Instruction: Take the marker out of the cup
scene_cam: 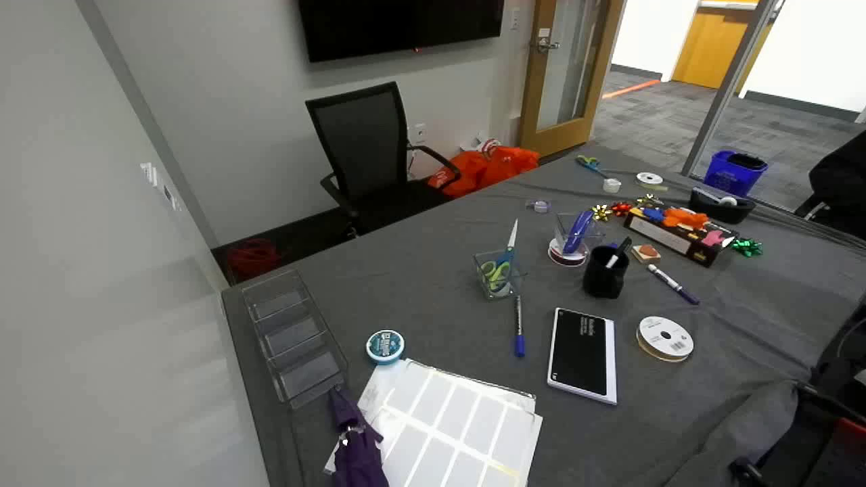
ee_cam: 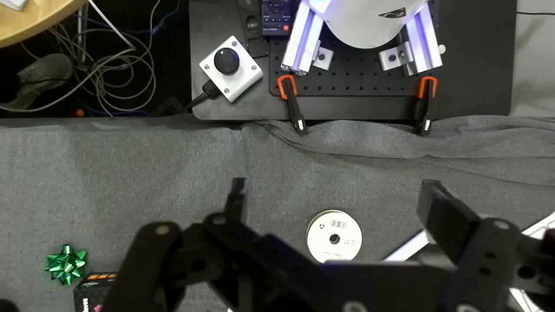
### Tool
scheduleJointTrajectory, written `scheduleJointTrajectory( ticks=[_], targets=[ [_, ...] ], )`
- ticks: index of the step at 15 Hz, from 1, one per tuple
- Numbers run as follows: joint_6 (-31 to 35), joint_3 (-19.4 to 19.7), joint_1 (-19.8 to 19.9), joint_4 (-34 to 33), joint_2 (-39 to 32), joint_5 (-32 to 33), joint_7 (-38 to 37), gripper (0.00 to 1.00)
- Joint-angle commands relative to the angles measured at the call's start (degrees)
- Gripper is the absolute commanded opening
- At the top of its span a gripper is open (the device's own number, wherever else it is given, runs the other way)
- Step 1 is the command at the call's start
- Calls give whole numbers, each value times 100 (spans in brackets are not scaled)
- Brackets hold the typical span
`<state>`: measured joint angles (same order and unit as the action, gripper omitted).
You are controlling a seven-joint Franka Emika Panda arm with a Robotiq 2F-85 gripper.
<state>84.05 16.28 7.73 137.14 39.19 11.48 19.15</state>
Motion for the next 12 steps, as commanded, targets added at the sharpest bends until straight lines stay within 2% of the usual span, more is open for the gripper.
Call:
scheduleJointTrajectory(
  ticks=[1,8,12],
  targets=[
    [-8,1,-4,-8,-3,-1,-3,100],
    [-8,1,-4,-8,-3,-1,-3,100],
    [-13,181,-114,-380,-435,-429,106,100]
  ],
)
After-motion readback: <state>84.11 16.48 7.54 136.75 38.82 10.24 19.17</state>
